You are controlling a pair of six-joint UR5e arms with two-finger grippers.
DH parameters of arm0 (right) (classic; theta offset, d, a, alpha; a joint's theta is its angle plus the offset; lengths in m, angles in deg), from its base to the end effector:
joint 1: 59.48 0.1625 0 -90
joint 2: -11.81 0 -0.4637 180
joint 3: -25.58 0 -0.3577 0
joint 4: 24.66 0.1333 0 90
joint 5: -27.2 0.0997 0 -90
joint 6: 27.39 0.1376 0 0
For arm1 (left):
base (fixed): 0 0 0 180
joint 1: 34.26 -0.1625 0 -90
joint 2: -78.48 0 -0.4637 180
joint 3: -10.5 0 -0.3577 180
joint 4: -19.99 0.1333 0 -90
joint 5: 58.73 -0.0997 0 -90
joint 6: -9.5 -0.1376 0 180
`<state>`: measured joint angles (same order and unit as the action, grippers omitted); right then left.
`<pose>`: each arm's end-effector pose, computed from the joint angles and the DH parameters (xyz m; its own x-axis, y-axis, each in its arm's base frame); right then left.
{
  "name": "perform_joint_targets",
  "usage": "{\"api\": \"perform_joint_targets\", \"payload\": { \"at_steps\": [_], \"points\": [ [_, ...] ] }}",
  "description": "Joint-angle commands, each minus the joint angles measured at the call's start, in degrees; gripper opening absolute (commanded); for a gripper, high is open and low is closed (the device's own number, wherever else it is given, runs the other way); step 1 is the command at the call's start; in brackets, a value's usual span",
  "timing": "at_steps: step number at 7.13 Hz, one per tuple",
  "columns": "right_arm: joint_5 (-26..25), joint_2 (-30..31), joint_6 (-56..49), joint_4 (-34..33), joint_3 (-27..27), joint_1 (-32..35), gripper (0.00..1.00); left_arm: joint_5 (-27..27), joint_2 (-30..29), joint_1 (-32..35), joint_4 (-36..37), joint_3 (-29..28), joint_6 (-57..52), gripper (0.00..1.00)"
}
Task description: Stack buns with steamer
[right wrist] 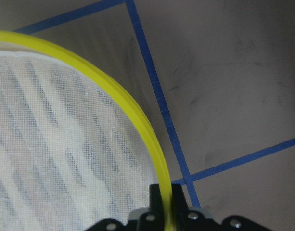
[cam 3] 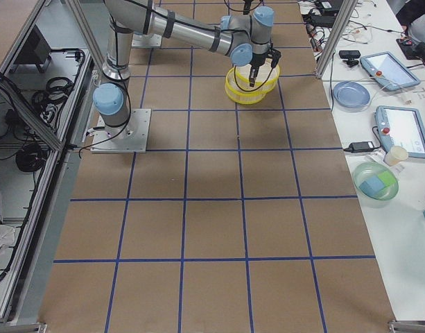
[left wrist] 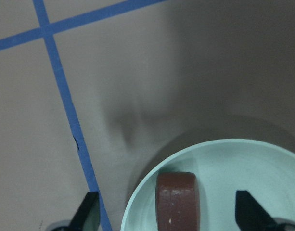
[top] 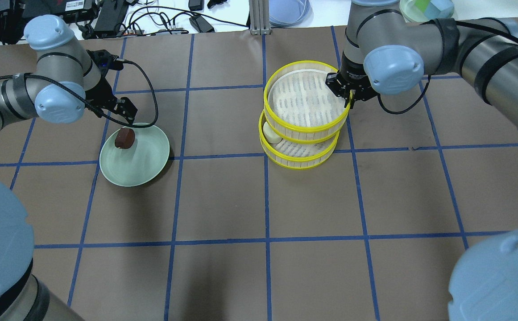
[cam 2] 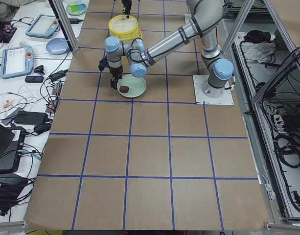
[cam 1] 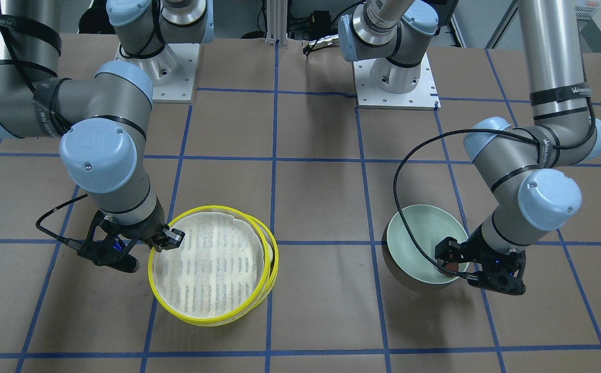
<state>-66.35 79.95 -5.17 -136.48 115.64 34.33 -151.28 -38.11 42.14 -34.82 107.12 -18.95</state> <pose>0.1646 -0.5943 0.3218 -0.9470 0.3158 0.0580 0.3151 0.9488 -0.0218 0.0201 -0.6240 0.2473 -0.9654 0.2549 -0.0556 0.2558 0.9667 -0.0092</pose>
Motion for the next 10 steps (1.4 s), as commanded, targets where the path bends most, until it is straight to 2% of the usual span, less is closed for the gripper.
{"api": "perform_joint_targets", "payload": {
  "at_steps": [1,2,4,5,6,7,8,9,10],
  "points": [
    [0.0,0.0,0.1,0.0,0.3,0.2,0.00,0.1,-1.7,-0.1,0.1,0.6,-0.7,0.99],
    [0.5,0.1,0.2,0.1,0.5,0.2,0.00,0.0,-1.5,-0.2,-0.3,0.5,-0.6,0.97],
    [0.6,0.1,0.3,0.0,1.6,0.3,0.00,0.5,-1.7,-0.2,-2.9,0.5,1.7,0.83],
    [0.6,0.1,1.2,0.1,1.7,0.3,0.00,0.4,-1.5,-0.2,-4.0,0.5,2.1,0.72],
    [0.6,0.3,1.4,0.1,1.7,0.3,0.00,0.3,-1.4,-0.2,-5.3,0.5,2.1,0.58],
    [0.6,0.9,2.5,0.1,1.7,0.4,0.00,0.1,-1.7,-0.2,-5.4,0.3,2.2,0.19],
    [0.6,0.8,2.7,0.2,1.7,1.1,0.00,-0.2,-1.7,-0.2,-5.4,-0.3,2.2,0.00],
    [0.6,0.8,2.9,0.5,1.7,1.5,0.00,-0.2,-1.5,-0.2,-5.1,-0.6,3.0,0.00],
    [0.6,0.8,3.8,0.6,1.8,1.7,0.00,0.0,-1.1,-0.2,-4.6,-0.6,8.4,0.00]
  ]
}}
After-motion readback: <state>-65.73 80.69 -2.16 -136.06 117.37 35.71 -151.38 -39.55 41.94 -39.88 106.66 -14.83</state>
